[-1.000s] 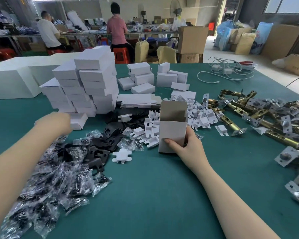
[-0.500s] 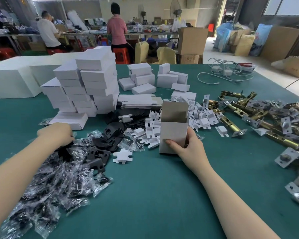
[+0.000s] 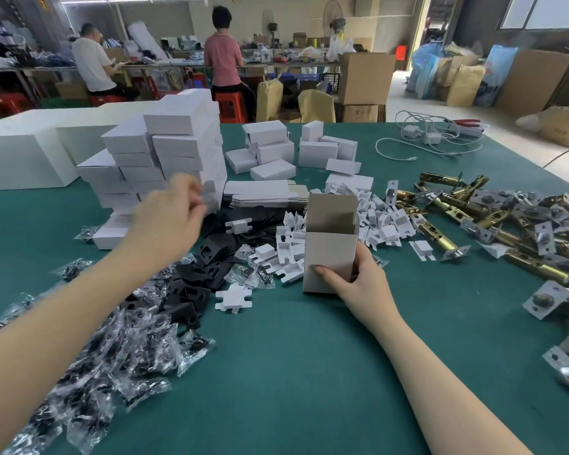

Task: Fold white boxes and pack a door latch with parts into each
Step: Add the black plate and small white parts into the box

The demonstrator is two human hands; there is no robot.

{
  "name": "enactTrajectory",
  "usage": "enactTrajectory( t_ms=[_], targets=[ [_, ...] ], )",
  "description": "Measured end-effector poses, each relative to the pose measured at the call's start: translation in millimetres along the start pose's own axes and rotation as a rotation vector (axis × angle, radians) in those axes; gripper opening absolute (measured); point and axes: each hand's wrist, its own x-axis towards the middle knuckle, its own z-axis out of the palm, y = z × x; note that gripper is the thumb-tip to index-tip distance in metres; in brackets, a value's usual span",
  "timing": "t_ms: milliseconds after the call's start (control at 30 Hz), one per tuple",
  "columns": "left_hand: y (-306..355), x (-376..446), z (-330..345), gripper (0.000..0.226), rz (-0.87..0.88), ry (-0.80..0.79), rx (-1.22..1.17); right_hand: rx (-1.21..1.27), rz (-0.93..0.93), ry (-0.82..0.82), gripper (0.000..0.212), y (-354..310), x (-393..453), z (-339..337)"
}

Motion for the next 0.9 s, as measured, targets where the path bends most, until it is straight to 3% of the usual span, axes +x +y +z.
enactTrajectory(
  t_ms=[100,167,333,500,667,800,900],
  targets=[
    [51,1,-7,0.032,0.090,-0.161,-0.538,0.002,-0.003,0.000,0.052,-1,-2,0],
    [78,3,-2,0.024,0.240,-0.173,-0.605,-0.002,-0.006,0.000,0.048,-1,-2,-1],
    [125,5,28,0.009,0.533,-0.126,-0.342,-0.010,-0.014,0.007,0.045,-3,-4,0],
    [135,2,58,0.017,0.455,-0.131,-0.174,-0.026,-0.024,0.019,0.041,-3,-5,0],
    [128,1,61,0.016,0.409,-0.002,-0.122,-0.036,-0.035,0.016,0.040,-4,-4,0],
    [119,4,60,0.031,0.484,-0.034,0.030,-0.028,-0.040,0.017,0.041,-4,-3,0],
    [115,-2,60,0.023,0.576,0.010,0.055,-0.023,-0.034,0.021,0.044,-5,-3,1]
  ],
)
